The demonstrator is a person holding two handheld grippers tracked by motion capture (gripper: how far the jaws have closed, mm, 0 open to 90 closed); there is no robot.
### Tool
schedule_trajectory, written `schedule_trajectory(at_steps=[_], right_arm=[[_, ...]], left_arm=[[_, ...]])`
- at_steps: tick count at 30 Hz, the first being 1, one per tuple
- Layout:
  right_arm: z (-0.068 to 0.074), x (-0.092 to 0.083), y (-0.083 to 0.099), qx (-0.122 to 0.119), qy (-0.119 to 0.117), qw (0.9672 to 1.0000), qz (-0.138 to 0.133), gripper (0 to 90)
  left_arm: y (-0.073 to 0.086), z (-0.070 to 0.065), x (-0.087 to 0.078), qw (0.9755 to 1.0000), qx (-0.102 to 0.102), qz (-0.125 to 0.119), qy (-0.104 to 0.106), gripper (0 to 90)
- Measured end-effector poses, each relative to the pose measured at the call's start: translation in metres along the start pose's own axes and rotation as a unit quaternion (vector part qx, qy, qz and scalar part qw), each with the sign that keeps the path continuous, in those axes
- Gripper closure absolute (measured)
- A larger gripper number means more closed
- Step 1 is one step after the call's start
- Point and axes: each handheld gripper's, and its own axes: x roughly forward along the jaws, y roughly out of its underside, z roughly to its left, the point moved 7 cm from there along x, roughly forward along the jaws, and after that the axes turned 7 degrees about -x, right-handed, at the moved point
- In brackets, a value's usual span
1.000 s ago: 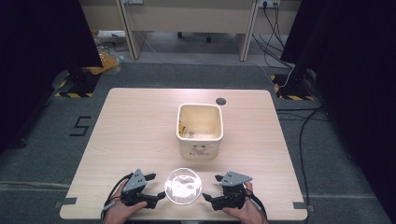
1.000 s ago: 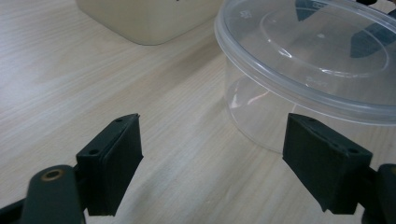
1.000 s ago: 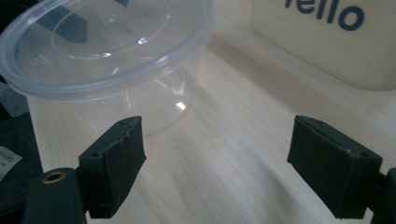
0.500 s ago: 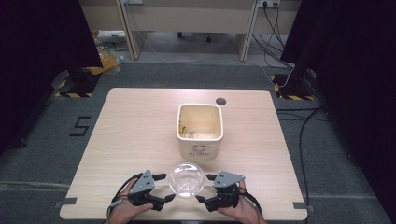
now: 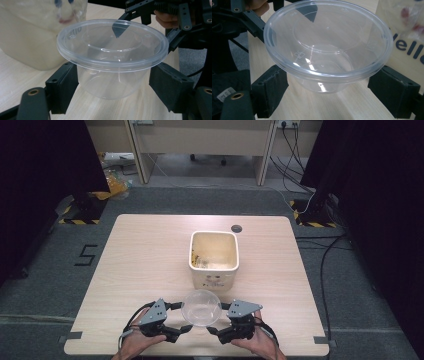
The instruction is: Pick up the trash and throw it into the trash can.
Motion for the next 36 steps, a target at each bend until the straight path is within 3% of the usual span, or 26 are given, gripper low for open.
schedule_trajectory(at_steps=[8, 22, 36], right_arm=[[0.009, -0.015, -0.022, -0.023, 0.015, 0.9994, -0.019, 15.9], [0.009, -0.036, -0.055, -0.034, 0.032, 0.9983, -0.036, 15.5], [0.003, -0.064, -0.101, -0.059, 0.055, 0.9959, -0.041, 15.0]], left_arm=[[-0.024, -0.013, -0.018, 0.9993, 0.013, -0.034, -0.002, 23.5], [-0.063, -0.023, -0.032, 0.9978, 0.040, -0.051, -0.018, 23.8], [-0.117, -0.031, -0.048, 0.9952, 0.068, -0.065, -0.025, 23.9]])
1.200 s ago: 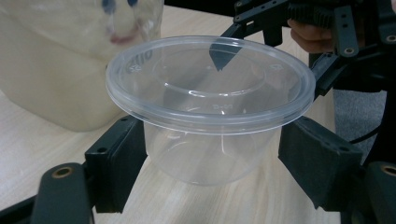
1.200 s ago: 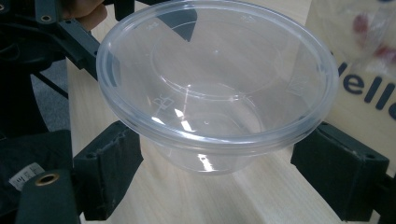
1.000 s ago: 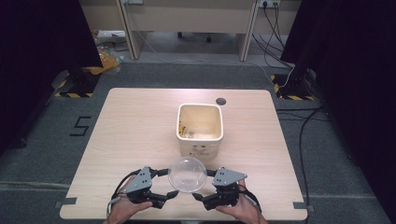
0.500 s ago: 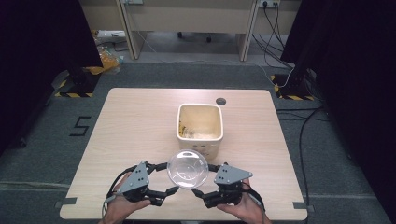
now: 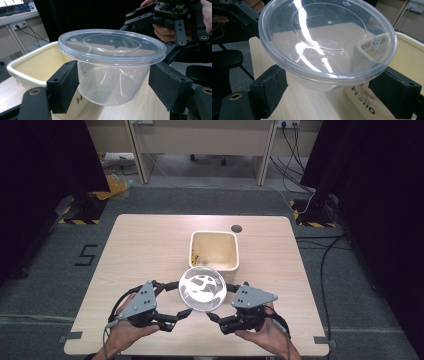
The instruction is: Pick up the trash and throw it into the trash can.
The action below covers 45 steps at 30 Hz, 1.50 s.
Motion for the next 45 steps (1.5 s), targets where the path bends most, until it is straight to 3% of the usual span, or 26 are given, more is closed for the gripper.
schedule_trajectory(at_steps=[6, 10, 16, 22, 33, 39, 45], right_arm=[[-0.014, -0.007, -0.015, -0.001, 0.005, 1.0000, -0.004, 15.0], [-0.025, -0.009, -0.023, 0.001, 0.012, 0.9999, -0.004, 15.0], [-0.049, -0.007, -0.029, 0.013, 0.013, 0.9998, -0.004, 15.2], [-0.072, -0.002, -0.029, 0.036, 0.008, 0.9993, -0.007, 15.3], [-0.110, 0.011, -0.011, 0.079, 0.014, 0.9968, 0.003, 17.7], [-0.120, 0.020, 0.000, 0.096, 0.017, 0.9951, 0.011, 18.7], [-0.129, 0.028, 0.013, 0.118, 0.021, 0.9927, 0.014, 20.6]], left_arm=[[-0.023, 0.006, 0.004, 0.9999, 0.014, -0.007, -0.002, 23.8], [-0.035, 0.015, 0.010, 0.9999, 0.012, -0.010, 0.002, 23.8], [-0.051, 0.029, 0.024, 0.9998, 0.016, -0.007, 0.000, 24.6], [-0.060, 0.047, 0.041, 1.0000, -0.002, -0.009, 0.002, 24.7], [-0.053, 0.078, 0.075, 0.9992, -0.036, 0.014, 0.003, 25.6], [-0.042, 0.092, 0.089, 0.9977, -0.060, 0.031, -0.003, 25.5], [-0.033, 0.102, 0.097, 0.9962, -0.078, 0.033, -0.017, 26.3]])
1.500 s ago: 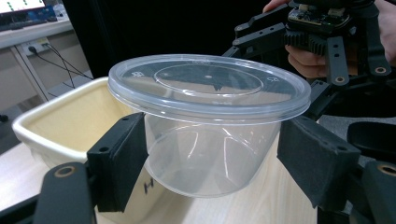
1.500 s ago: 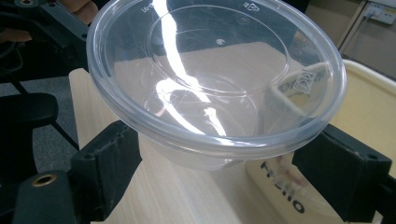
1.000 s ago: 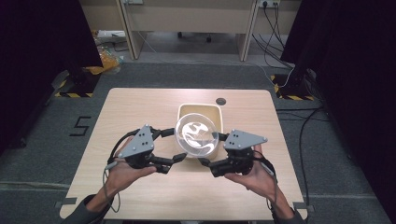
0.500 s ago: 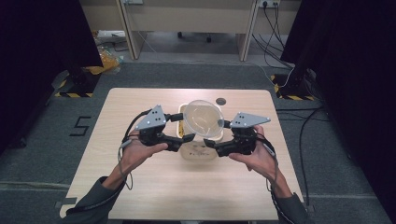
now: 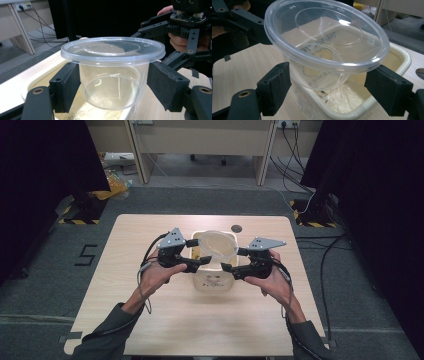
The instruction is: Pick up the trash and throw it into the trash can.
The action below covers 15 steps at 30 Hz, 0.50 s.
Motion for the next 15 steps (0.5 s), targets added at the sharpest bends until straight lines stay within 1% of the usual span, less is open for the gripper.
schedule_trajectory(at_steps=[3, 4, 6, 10, 11, 12, 13, 14, 15], right_arm=[[-0.003, 0.003, 0.003, 0.005, 0.002, 1.0000, 0.004, 20.3], [-0.004, 0.004, 0.004, 0.007, 0.003, 0.9999, 0.007, 20.7], [-0.005, 0.005, 0.005, 0.013, 0.002, 0.9999, 0.004, 21.2], [-0.007, 0.005, 0.008, 0.015, 0.001, 0.9999, 0.008, 21.3], [-0.007, 0.005, 0.009, 0.016, 0.002, 0.9998, 0.009, 21.3], [-0.008, 0.006, 0.010, 0.018, 0.002, 0.9998, 0.009, 21.3], [-0.008, 0.006, 0.011, 0.020, 0.002, 0.9998, 0.010, 21.3], [-0.008, 0.006, 0.011, 0.019, 0.003, 0.9998, 0.010, 21.4], [-0.008, 0.007, 0.011, 0.019, 0.003, 0.9998, 0.010, 21.4]], left_arm=[[0.004, 0.004, 0.005, 0.9999, -0.010, 0.008, -0.003, 26.3], [0.005, 0.006, 0.007, 0.9999, -0.012, 0.008, -0.006, 26.4], [0.005, 0.009, 0.008, 0.9997, -0.021, 0.006, -0.011, 26.7], [0.007, 0.014, 0.009, 0.9996, -0.025, 0.010, -0.013, 26.9], [0.007, 0.015, 0.011, 0.9997, -0.022, 0.007, -0.010, 26.9], [0.008, 0.017, 0.012, 0.9998, -0.017, 0.008, -0.011, 27.0], [0.009, 0.017, 0.012, 0.9997, -0.019, 0.009, -0.014, 27.0], [0.011, 0.017, 0.011, 0.9992, -0.031, 0.015, -0.019, 27.0], [0.011, 0.018, 0.012, 0.9991, -0.033, 0.014, -0.020, 27.0]])
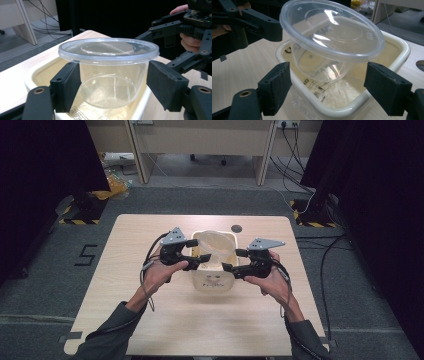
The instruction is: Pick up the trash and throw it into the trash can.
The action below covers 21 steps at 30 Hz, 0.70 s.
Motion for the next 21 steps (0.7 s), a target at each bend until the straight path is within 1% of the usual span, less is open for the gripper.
schedule_trajectory(at_steps=[1, 2, 5, 8, 11, 12, 16, 21], right_arm=[[-0.001, 0.000, 0.000, 0.000, 0.001, 1.0000, 0.000, 21.7], [-0.001, 0.001, 0.000, 0.004, 0.002, 1.0000, 0.001, 21.5], [-0.002, 0.001, 0.000, 0.003, 0.001, 1.0000, 0.004, 21.6], [-0.002, 0.002, 0.000, 0.005, 0.001, 1.0000, 0.001, 21.9], [-0.001, 0.000, 0.001, 0.004, 0.000, 1.0000, 0.000, 22.2], [-0.001, 0.000, 0.001, 0.003, 0.001, 1.0000, -0.001, 22.2], [-0.003, -0.006, 0.003, 0.009, 0.008, 0.9999, -0.006, 22.0], [-0.007, -0.014, 0.006, 0.018, 0.023, 0.9995, -0.013, 21.3]], left_arm=[[0.000, 0.001, 0.000, 1.0000, -0.004, -0.001, -0.002, 27.2], [0.000, 0.002, 0.000, 1.0000, -0.004, 0.000, -0.003, 27.2], [0.001, 0.003, 0.001, 1.0000, -0.004, 0.004, -0.005, 27.2], [0.002, 0.004, -0.001, 0.9999, -0.008, 0.004, -0.009, 27.2], [0.002, 0.005, -0.005, 0.9999, -0.005, 0.002, -0.012, 27.2], [0.002, 0.004, -0.006, 0.9999, -0.006, 0.002, -0.014, 27.2], [0.003, 0.002, -0.014, 0.9999, -0.005, 0.002, -0.016, 27.0], [0.003, 0.000, -0.023, 0.9998, -0.011, -0.005, -0.018, 26.2]])
